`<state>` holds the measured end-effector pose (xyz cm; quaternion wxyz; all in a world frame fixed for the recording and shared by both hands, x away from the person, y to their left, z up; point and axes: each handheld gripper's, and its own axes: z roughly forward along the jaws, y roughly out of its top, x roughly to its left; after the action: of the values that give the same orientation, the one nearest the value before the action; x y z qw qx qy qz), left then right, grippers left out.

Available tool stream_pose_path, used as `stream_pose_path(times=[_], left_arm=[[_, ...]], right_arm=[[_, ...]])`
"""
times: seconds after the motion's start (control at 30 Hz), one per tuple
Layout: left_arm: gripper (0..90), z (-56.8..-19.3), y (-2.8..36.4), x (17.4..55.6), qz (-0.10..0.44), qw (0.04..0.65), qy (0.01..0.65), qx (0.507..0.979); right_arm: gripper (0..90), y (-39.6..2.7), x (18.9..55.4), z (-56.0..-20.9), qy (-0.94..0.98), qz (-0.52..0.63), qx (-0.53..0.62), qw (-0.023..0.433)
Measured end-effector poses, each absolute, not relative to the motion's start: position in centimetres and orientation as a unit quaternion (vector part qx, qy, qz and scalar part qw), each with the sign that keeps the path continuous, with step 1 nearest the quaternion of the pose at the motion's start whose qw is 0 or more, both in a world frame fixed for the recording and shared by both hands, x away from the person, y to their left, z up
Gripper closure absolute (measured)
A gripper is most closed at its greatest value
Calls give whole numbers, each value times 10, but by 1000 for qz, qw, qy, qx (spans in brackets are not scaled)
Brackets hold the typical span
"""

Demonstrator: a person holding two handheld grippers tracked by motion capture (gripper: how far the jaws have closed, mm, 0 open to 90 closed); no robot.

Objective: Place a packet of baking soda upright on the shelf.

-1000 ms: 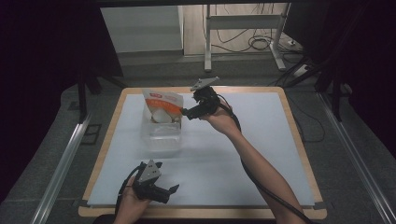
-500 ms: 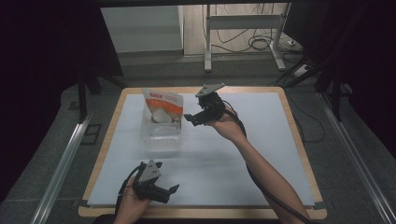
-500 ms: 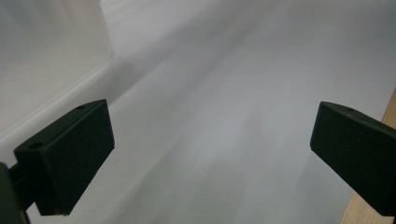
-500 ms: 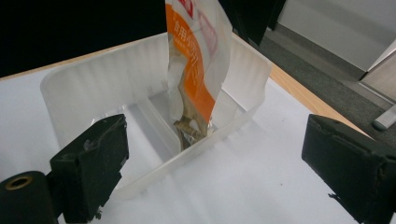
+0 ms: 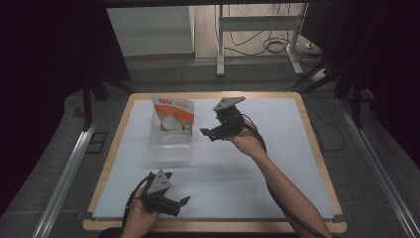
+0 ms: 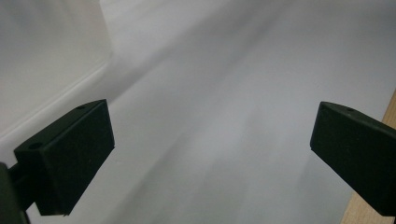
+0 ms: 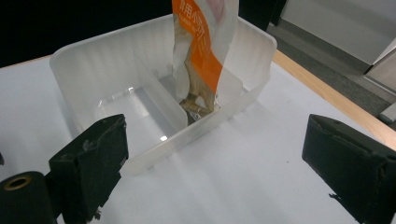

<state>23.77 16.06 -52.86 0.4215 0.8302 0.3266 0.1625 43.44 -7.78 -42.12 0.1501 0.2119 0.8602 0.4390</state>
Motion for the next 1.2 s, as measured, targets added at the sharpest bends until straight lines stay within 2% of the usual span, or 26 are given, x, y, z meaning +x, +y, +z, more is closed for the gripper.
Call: stream_pose_path(times=[0.7,1.2], left_arm=[[0,-529,160,238,164,419,327,831],[0,-528,161,237,168,423,329,827]], right_arm=[[68,-114,416,-433,858,440,223,144],[67,-133,397,-427,855,441,231,146]])
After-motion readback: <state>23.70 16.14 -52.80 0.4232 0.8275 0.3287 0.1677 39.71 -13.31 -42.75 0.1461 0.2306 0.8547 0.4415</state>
